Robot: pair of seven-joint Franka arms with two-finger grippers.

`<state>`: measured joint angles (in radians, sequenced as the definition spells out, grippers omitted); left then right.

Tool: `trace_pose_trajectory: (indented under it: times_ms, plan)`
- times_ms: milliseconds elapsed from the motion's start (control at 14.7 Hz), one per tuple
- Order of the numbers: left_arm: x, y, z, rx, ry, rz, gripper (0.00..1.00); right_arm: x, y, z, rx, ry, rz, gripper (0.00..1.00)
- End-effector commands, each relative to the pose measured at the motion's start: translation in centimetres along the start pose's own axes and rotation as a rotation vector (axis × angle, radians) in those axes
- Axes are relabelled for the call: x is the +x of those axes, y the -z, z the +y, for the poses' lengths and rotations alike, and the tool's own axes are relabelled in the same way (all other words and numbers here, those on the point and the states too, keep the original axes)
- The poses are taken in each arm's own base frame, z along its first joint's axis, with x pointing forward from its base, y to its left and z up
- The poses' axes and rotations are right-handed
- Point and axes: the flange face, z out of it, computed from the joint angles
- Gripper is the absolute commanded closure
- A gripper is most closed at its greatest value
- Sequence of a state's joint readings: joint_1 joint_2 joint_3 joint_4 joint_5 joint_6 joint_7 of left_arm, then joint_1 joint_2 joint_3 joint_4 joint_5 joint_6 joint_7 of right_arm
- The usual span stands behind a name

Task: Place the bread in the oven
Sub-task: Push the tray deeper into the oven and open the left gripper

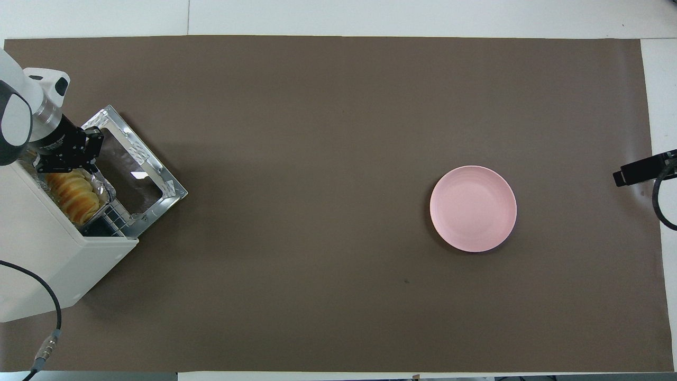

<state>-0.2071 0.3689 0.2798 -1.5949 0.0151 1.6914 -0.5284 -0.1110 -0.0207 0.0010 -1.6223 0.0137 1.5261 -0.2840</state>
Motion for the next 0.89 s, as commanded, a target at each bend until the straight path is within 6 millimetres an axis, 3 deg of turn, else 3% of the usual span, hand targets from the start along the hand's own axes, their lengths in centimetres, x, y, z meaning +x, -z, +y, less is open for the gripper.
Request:
trace_pose_trajectory:
  times_ms: [0, 136, 205, 341, 409, 478, 819]
  plan:
    - [-0.9, -0.3, -1.5, 0.005, -0.02, -0.006, 1.0, -0.8, 0.1, -0.2, -0.001, -0.005, -0.009, 0.0]
    - [-0.9, -0.3, -1.5, 0.005, -0.02, -0.004, 1.0, -0.8, 0.1, -0.2, -0.001, -0.005, -0.009, 0.0]
    - [-0.8, -0.2, -1.5, 0.002, -0.021, 0.001, 0.88, -0.8, 0.1, -0.2, -0.001, -0.005, -0.009, 0.0]
    - [-0.7, 0.3, -1.4, -0.007, -0.016, 0.015, 0.28, -0.8, 0.1, -0.2, -0.001, -0.005, -0.009, 0.0]
    - [-0.5, 0.4, -1.4, -0.01, -0.016, 0.019, 0.07, -0.8, 0.1, -0.2, -0.001, -0.005, -0.009, 0.0]
    - [-0.4, 0.8, -1.4, -0.014, -0.016, 0.027, 0.0, -0.8, 0.1, -0.2, -0.001, -0.005, -0.009, 0.0]
    - [-0.4, 1.0, -0.7, -0.024, -0.028, 0.051, 0.0, -0.8, 0.2, -0.2, -0.001, -0.005, -0.008, 0.0]
